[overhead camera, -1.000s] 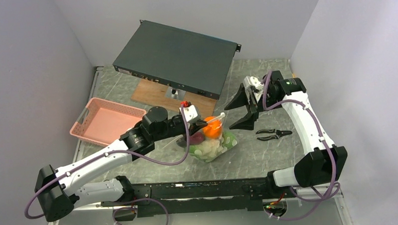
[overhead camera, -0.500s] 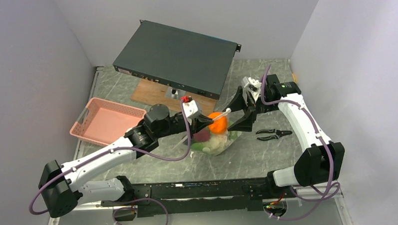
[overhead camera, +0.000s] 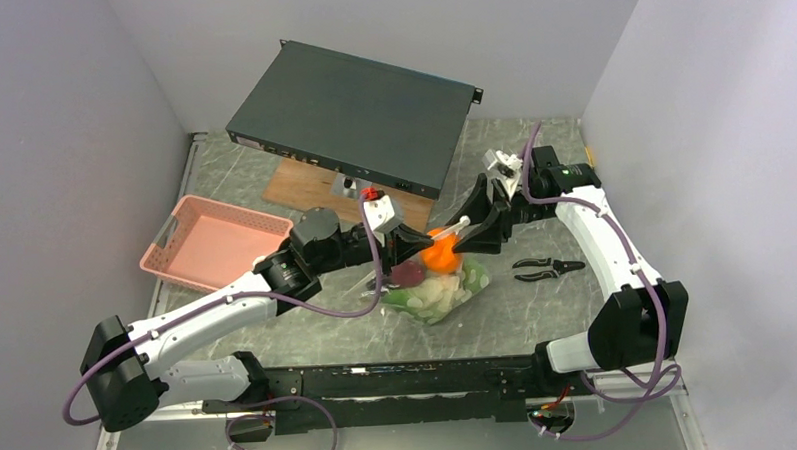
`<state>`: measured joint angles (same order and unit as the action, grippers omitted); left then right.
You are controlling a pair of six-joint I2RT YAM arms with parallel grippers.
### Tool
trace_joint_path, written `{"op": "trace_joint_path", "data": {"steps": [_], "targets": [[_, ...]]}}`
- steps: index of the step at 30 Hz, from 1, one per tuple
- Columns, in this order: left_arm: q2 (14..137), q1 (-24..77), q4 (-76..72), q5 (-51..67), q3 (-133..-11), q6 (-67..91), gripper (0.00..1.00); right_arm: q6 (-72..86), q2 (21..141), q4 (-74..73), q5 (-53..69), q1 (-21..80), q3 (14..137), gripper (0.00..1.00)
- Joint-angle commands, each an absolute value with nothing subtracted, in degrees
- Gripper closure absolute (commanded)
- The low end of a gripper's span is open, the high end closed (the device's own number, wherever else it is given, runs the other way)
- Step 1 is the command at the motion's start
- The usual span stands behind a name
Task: Open the zip-top bag and remove the fake food
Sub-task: Adjust the zipper food storage bag at the center of the board.
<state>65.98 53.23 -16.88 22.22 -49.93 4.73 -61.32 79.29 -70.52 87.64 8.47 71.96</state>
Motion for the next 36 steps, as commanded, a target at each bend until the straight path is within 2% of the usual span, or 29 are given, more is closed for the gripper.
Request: {"op": "trace_joint_path", "data": {"steps": [1,7,10,11,12,14,16,18,21,26,36], "targets": [[65.11,53.37,-26.51,22.53,-50.86,6.34,1.00,-57.26,78.93,-65.91,92.29,8.56,71.04,0.43],[65.10,53.35,-27.85,22.27,-50.21,7.12,1.00,-54.28,78.90,-63.44,92.38,8.51,70.61,0.66],[64.60,53.39,-28.25,21.71,-49.76,7.20,1.00,-51.63,78.78,-61.55,92.38,8.52,70.32,0.73],[64.43,53.42,-28.44,21.43,-49.59,7.27,1.00,-50.66,78.81,-60.78,92.45,8.53,70.25,0.73],[64.23,53.35,-28.66,21.20,-49.39,7.32,1.00,-50.18,78.81,-60.39,92.65,8.55,70.15,0.67],[63.81,53.40,-29.33,20.65,-49.01,7.52,1.00,-51.16,78.84,-61.49,93.18,8.46,70.21,0.49],[63.44,53.41,-29.95,20.26,-48.66,7.75,1.00,-52.52,78.84,-62.79,93.54,8.44,70.44,0.35],[63.18,53.31,-30.36,20.00,-48.54,7.91,1.00,-52.62,78.84,-62.84,93.60,8.42,70.52,0.32],[62.88,53.35,-30.98,19.89,-48.49,8.25,1.00,-52.34,78.91,-62.81,93.69,8.26,70.93,0.33],[62.29,53.29,-31.95,19.48,-48.26,8.41,1.00,-49.00,79.01,-60.57,93.78,7.90,71.48,0.46],[62.00,53.33,-32.42,19.98,-48.51,8.70,1.00,-47.51,78.44,-59.92,93.87,6.65,72.32,0.58]]}}
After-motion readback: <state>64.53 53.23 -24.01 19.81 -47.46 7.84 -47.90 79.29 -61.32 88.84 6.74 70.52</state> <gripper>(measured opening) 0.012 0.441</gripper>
